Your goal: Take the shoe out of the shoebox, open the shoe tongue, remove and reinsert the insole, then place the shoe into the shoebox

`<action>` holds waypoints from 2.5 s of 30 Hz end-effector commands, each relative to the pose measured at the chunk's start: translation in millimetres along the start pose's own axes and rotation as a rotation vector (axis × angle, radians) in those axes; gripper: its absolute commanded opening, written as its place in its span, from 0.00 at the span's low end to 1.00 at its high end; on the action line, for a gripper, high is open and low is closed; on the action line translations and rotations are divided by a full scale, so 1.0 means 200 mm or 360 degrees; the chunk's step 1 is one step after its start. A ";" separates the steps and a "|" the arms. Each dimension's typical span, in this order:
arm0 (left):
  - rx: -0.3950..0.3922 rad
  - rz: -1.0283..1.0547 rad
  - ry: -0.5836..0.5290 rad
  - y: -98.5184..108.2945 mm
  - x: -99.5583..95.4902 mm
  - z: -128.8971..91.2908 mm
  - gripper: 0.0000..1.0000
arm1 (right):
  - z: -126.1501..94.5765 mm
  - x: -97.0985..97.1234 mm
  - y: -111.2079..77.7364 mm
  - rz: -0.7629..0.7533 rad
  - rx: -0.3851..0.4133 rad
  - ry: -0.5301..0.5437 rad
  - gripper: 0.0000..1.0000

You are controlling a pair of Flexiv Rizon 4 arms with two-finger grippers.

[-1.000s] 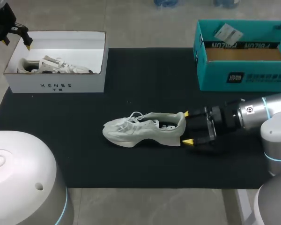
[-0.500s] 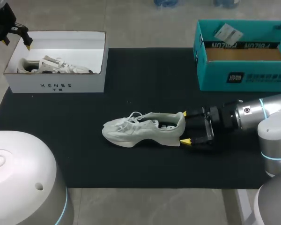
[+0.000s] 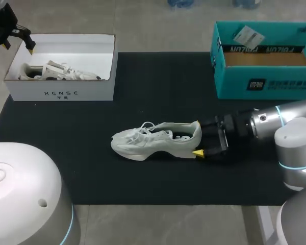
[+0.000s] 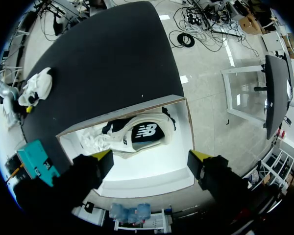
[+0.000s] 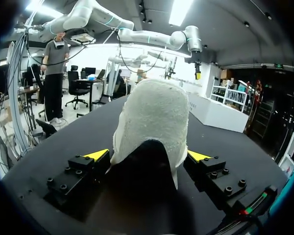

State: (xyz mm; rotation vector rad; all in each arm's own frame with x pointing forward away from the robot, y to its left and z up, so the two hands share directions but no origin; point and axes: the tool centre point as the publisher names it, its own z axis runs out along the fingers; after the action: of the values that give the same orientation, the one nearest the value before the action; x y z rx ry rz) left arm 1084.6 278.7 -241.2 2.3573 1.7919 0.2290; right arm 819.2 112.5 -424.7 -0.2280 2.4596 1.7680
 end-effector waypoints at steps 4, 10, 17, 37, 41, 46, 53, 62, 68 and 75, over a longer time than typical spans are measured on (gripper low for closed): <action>-0.0001 0.0001 0.0002 0.00 0.00 0.00 1.00 | 0.07 -0.01 -0.05 0.0019 -0.0028 0.0017 1.00; -0.0001 0.0001 0.0002 0.00 0.00 0.00 1.00 | 0.09 -0.01 -0.06 0.0030 -0.0045 0.0015 1.00; -0.0001 0.0001 0.0002 0.00 0.00 0.00 1.00 | 0.11 0.00 -0.05 0.0027 -0.0086 -0.0019 0.00; -0.0001 0.0001 0.0002 0.00 0.00 0.00 1.00 | 0.14 0.06 -0.05 0.0062 -0.0143 -0.0052 0.00; -0.0040 0.0019 0.0018 -0.02 -0.03 -0.03 1.00 | 0.14 0.06 -0.05 0.0062 -0.0143 -0.0052 0.00; -0.0058 0.0042 0.0014 -0.16 -0.27 -0.11 1.00 | 0.14 0.06 -0.05 0.0062 -0.0143 -0.0052 0.00; -0.0087 0.0033 0.0066 -0.38 -0.65 -0.15 1.00 | 0.14 0.06 -0.05 0.0062 -0.0143 -0.0052 0.00; -0.0058 0.0229 0.0040 -0.74 -1.06 -0.19 1.00 | 0.14 0.06 -0.05 0.0062 -0.0143 -0.0052 0.00; -0.0032 0.0275 0.0014 -0.83 -1.15 -0.22 1.00 | 0.14 0.06 -0.05 0.0062 -0.0143 -0.0052 0.00; -0.0032 0.0275 0.0014 -0.83 -1.15 -0.22 1.00 | 0.14 0.06 -0.05 0.0062 -0.0143 -0.0052 0.00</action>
State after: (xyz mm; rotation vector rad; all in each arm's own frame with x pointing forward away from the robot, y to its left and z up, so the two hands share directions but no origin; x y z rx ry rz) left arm 865.0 97.5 -238.8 2.5345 1.6085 0.2469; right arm 811.9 130.6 -437.0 -0.1576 2.3807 1.8865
